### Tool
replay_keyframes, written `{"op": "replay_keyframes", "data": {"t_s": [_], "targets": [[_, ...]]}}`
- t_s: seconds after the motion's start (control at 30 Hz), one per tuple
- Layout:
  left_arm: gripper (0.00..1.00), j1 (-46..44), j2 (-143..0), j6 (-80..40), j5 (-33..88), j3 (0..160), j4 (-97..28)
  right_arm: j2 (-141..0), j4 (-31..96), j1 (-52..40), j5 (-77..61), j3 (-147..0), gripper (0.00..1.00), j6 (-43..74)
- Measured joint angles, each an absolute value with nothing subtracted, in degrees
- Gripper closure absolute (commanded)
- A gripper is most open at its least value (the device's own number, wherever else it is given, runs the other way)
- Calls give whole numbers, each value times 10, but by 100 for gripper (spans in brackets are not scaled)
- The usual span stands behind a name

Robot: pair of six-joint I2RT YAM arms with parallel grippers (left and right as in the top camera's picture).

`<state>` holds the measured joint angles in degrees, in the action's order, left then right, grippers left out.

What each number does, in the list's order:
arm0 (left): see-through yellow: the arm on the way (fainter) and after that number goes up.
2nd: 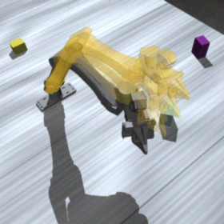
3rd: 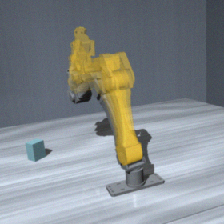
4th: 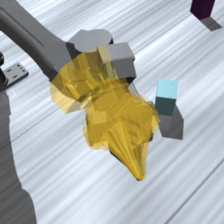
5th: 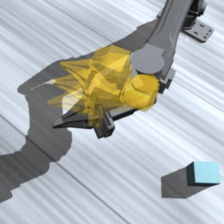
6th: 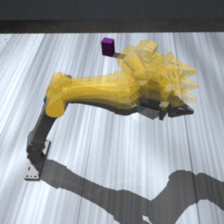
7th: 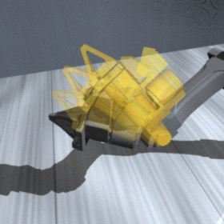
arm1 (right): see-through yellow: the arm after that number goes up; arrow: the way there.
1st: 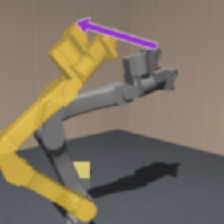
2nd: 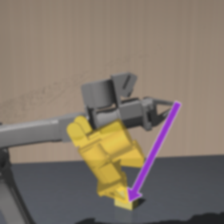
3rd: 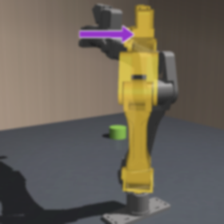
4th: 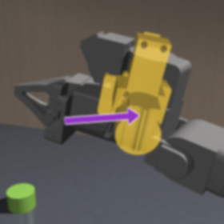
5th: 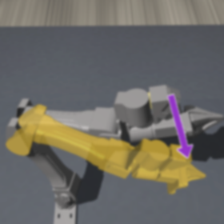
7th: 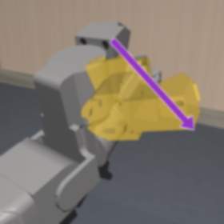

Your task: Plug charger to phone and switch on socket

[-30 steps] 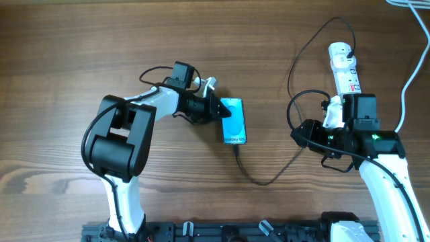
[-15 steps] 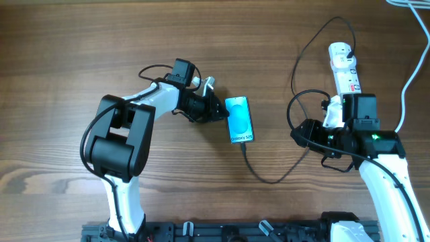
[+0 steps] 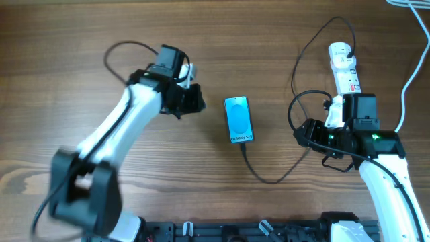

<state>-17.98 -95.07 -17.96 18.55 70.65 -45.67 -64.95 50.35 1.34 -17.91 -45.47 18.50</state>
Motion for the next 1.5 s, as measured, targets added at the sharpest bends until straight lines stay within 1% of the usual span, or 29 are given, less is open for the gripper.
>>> {"op": "replay_keyframes", "data": {"t_s": [0.07, 0.13, 0.23, 0.27, 0.37, 0.5, 0.63, 0.7, 0.8, 0.93, 0.97, 1.0, 1.03, 1.07, 1.2, 1.27, 1.33, 1.5], "targets": [[72, -180, -887, -178, 159, 710, -477, -649, 503, 13, -170, -455, 34, 185], [73, -180, -829, -177, 133, 711, -512, -649, 503, 13, -164, -455, 31, 185], [73, -180, -769, -176, 103, 712, -562, -649, 503, 13, -160, -455, 27, 185], [75, -180, -739, -176, 87, 712, -586, -649, 502, 13, -159, -455, 24, 185], [76, -180, -689, -176, 63, 712, -625, -649, 497, 13, -159, -455, 21, 185], [77, -180, -622, -176, 47, 712, -662, -649, 482, 13, -158, -455, 16, 185], [77, -180, -527, -177, 13, 711, -687, -649, 466, 13, -157, -455, 12, 185], [77, -180, -482, -179, 7, 711, -689, -649, 452, 13, -157, -455, 7, 185], [75, -180, -397, -182, 1, 698, -686, -649, 406, 13, -157, -455, 1, 197], [71, -180, -293, -203, -12, 669, -682, -650, 289, 13, -153, -454, 1, 205], [69, -180, -277, -205, -15, 663, -681, -650, 262, 13, -154, -454, 1, 207], [58, -180, -265, -208, -17, 658, -678, -650, 237, 13, -153, -454, 1, 207], [5, -180, -258, -210, -19, 656, -678, -650, 226, 13, -153, -454, 1, 207], [0, -180, -255, -214, -19, 655, -677, -649, 218, 13, -153, -455, 1, 207], [0, -180, -254, -217, -21, 652, -682, -630, 216, 13, -153, -480, 1, 207], [0, -180, -254, -218, -21, 652, -695, -572, 213, 13, -153, -510, 1, 202], [0, -180, -254, -218, -22, 652, -705, -531, 214, 13, -151, -515, 1, 194], [0, -180, -254, -218, -22, 651, -719, -368, 230, 13, -144, -529, 1, 182]]}}
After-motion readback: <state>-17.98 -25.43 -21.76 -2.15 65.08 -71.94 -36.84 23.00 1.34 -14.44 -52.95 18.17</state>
